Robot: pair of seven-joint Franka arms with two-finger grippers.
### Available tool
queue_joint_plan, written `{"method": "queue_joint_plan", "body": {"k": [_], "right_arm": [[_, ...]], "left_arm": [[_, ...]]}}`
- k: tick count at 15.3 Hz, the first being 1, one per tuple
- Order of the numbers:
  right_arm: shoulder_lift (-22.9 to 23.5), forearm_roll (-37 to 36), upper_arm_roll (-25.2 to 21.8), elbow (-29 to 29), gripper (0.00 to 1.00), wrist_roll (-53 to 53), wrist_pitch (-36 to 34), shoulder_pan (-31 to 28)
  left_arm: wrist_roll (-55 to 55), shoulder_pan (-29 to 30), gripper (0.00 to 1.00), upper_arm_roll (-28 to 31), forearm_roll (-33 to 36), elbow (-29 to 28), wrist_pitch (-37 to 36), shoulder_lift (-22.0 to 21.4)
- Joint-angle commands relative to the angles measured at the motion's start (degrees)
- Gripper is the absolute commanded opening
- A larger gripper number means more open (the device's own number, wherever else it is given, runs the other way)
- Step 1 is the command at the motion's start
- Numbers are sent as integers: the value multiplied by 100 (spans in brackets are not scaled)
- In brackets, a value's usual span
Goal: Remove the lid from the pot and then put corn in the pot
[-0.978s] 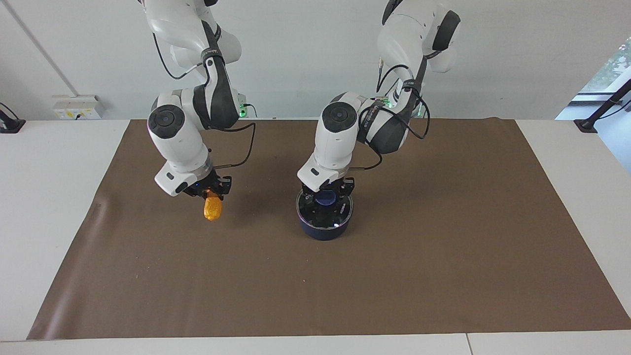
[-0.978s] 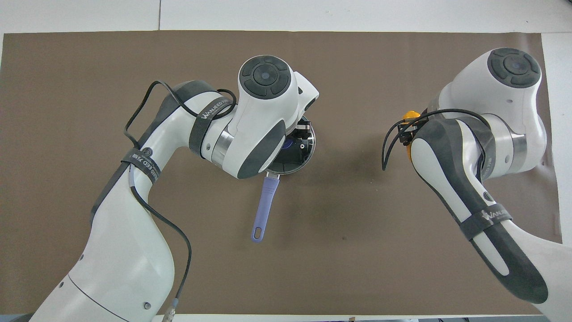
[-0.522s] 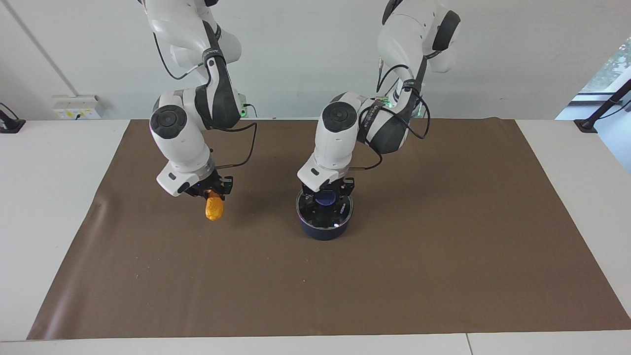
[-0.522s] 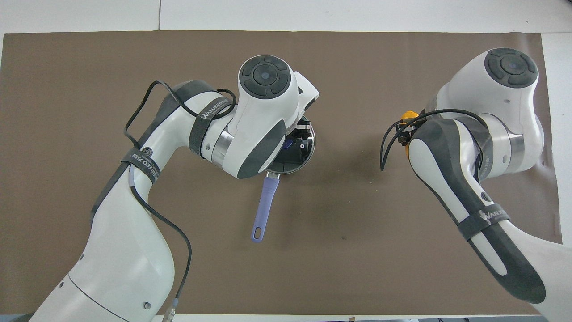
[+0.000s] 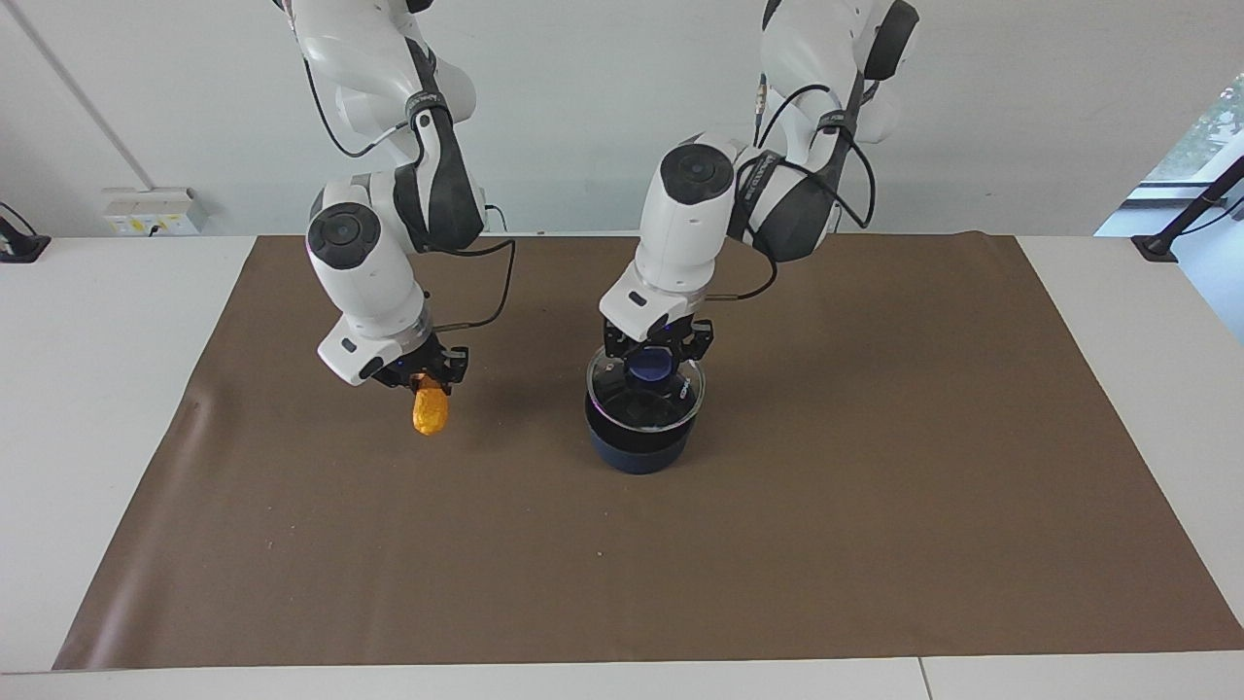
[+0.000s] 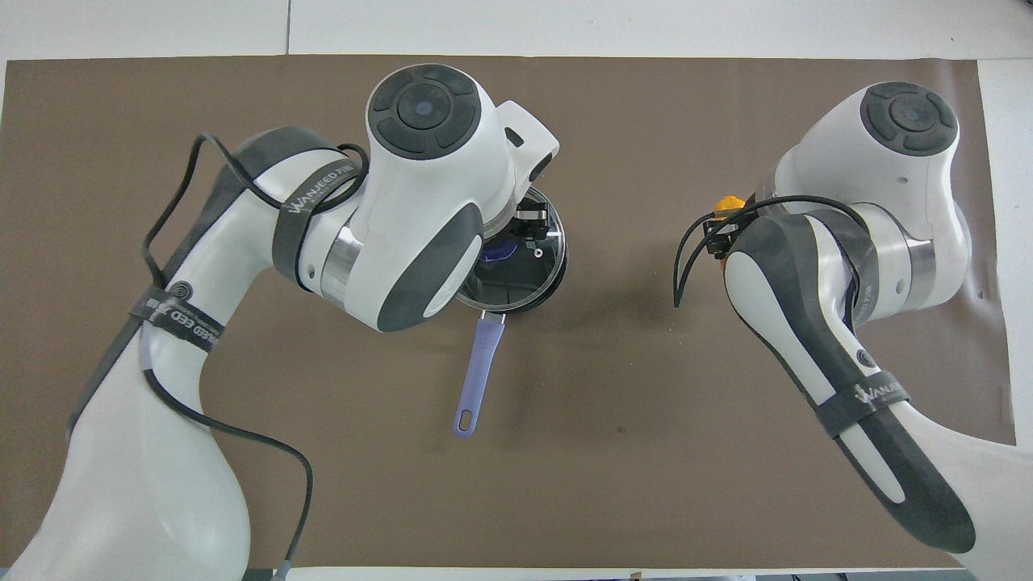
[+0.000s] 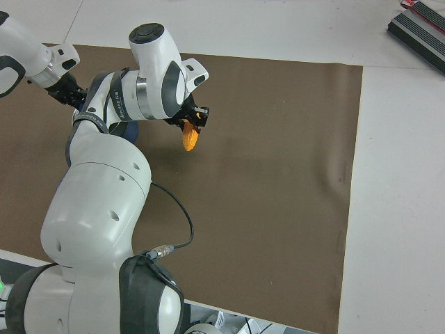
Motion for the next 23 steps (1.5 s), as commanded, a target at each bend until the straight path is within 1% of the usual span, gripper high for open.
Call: {"method": "queue_joint_plan", "body": {"k": [1,2,4,6,8,9,10,11,13,14,17,19,21,23], "right_arm": [[424,418,29,1041,0,661,-442,417],[547,752,20,1279,0,994,-382,627],[714,834,29,1553,0,1627,-381,900],[1108,790,29,2175,0,2006,-451,1400],[1723,782,20,2887,0,2428,-382,1691],[1943,781,20,3125,0,2543,-346,1788],[2050,781,20,3206,0,2614,-302,1833],[2086,694,20,3163,0,2640,-137,1990],[2130,352,29,2988,0,2649,258,2079],[2104,351,29,2787,0,2650,356,2106],[2008,351,38,2330,0,2641,480,2106],[1780,351,64,1681,0,2641,943,2219],[1682,351,64,1249,0,2615,1436,2220],[1647,342,64,1194,0,2588,1447,2229]], "left_arm": [[214,642,0,0,-138,-104,-609,-456],[528,932,0,9,-138,-174,-794,-605],[1450,1652,0,9,-120,-262,-1172,-747],[2382,2417,0,9,-112,-332,-1287,-791],[3156,2998,0,35,-94,-734,-1104,-948],[3508,3270,0,44,-94,-1102,-877,-1097],[3720,3560,0,44,-85,-1567,-509,-1299],[3800,3798,0,44,-59,-2033,-131,-1458],[4194,4089,0,44,-50,-2956,660,-1661],[4249,4169,0,44,-50,-3213,925,-1670],[4232,4266,0,53,-32,-3723,1357,-1679],[4101,4266,0,53,-24,-3909,1402,-1740],[4117,4310,0,53,-15,-4023,1506,-1714],[4118,4336,0,44,-15,-4347,1962,-1705]]}}
